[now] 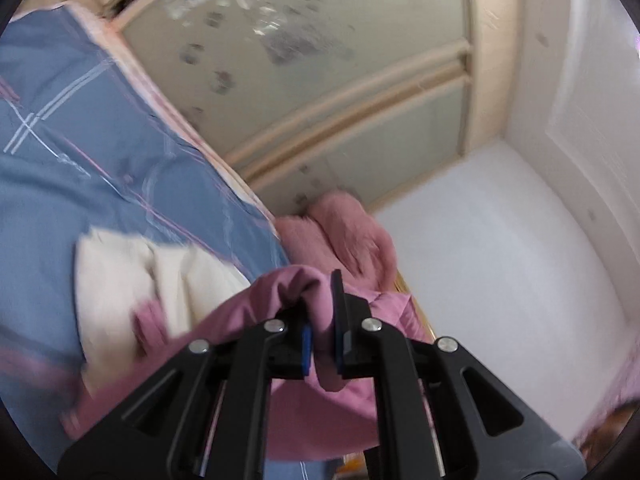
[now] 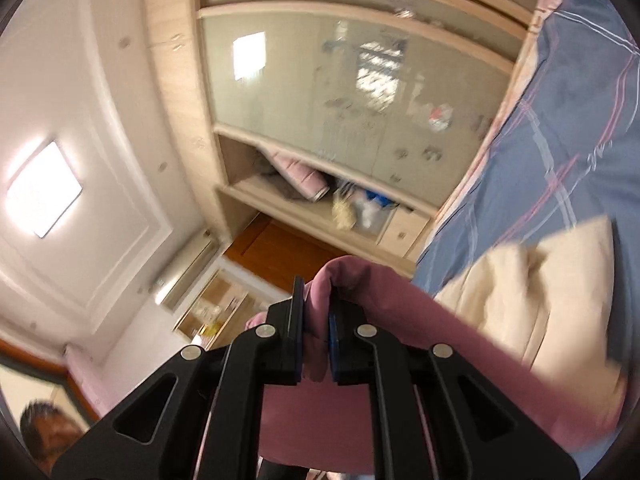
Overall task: Fold large clothes
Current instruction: 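Grasp the pink hem with the left tool while the right tool holds it, then lift the hem with both tools and fold it over onto the hood stack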
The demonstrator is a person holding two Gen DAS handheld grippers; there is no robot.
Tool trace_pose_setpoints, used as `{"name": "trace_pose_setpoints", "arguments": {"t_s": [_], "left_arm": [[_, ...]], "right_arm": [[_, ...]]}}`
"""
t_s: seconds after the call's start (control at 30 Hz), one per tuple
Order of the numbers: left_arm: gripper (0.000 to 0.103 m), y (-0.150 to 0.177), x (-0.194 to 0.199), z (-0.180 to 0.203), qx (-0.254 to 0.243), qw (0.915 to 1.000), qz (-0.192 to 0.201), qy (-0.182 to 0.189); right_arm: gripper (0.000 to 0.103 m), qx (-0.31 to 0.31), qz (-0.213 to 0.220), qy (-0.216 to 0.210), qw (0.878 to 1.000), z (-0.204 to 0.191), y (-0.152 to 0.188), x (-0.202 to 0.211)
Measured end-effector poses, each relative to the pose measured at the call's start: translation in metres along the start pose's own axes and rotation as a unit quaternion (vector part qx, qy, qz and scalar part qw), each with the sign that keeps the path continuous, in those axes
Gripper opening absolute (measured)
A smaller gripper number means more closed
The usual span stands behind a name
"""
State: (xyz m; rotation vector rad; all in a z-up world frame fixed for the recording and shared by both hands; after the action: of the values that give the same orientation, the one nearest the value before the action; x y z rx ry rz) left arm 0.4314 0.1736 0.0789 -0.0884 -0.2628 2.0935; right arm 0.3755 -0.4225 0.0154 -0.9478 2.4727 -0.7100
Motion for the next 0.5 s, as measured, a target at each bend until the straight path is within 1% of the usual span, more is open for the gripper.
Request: {"name": "trace_pose_setpoints", "arguments": {"t_s": [0.03,0.07,0.1,0.13,0.2,0.23,0.27,0.3,0.33,0.4,0.43,0.47,0.5], "left_arm": [[0.007,-0.021,-0.010,-0.019,0.019,0.9996,0.015,-0.014],[0.007,-0.037,-0.018,-0.036,0.032,0.9985,0.028,-0.034],[0.007,-0.057,-0.030,-0.062,0.050,0.9951,0.047,-0.071],[0.008,-0.065,-0.036,-0.079,0.065,0.9923,0.055,-0.091],[0.009,-0.086,-0.054,-0.132,0.113,0.9794,0.065,-0.154],[0.015,-0.091,-0.059,-0.147,0.126,0.9741,0.063,-0.177],[0.019,-0.093,-0.063,-0.162,0.142,0.9688,0.060,-0.194],[0.020,-0.093,-0.066,-0.173,0.153,0.9659,0.055,-0.201],[0.024,-0.093,-0.068,-0.183,0.164,0.9648,0.053,-0.199],[0.065,-0.094,-0.068,-0.191,0.193,0.9633,0.046,-0.180],[0.097,-0.096,-0.063,-0.188,0.200,0.9628,0.061,-0.171],[0.101,-0.099,-0.054,-0.183,0.192,0.9624,0.094,-0.168],[0.101,-0.104,-0.042,-0.173,0.171,0.9633,0.131,-0.160]], "right_arm": [[0.009,-0.009,0.004,0.017,1.000,0.018,-0.006,-0.005],[0.009,-0.024,0.009,0.045,0.999,0.047,-0.012,-0.013],[0.009,-0.043,0.013,0.079,0.996,0.077,-0.015,-0.018],[0.009,-0.057,0.014,0.103,0.993,0.098,-0.014,-0.020],[0.009,-0.089,0.024,0.166,0.982,0.147,-0.006,-0.017],[0.009,-0.098,0.023,0.187,0.977,0.161,0.000,-0.016],[0.010,-0.103,0.022,0.204,0.973,0.171,0.005,-0.015],[0.012,-0.107,0.021,0.215,0.970,0.178,0.010,-0.014],[0.015,-0.112,0.022,0.217,0.969,0.183,0.015,-0.014],[0.034,-0.123,0.030,0.201,0.971,0.185,0.018,-0.013],[0.064,-0.124,0.038,0.191,0.973,0.182,0.019,-0.011],[0.095,-0.124,0.052,0.194,0.972,0.179,0.017,-0.006],[0.102,-0.126,0.069,0.200,0.969,0.178,0.014,0.002]]}}
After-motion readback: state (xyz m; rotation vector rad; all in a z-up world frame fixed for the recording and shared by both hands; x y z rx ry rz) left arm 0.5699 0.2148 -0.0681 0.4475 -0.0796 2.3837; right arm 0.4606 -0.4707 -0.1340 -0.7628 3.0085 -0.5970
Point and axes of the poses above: each gripper's, at about its wrist camera, not at the fingertips, and x roughly against the way its jaws point, z to its right, y to its underside, the point moved 5 cm from there along -x, roughly the way its jaws point, and after that the axes turned 15 degrees about x, right-handed, at the moved point
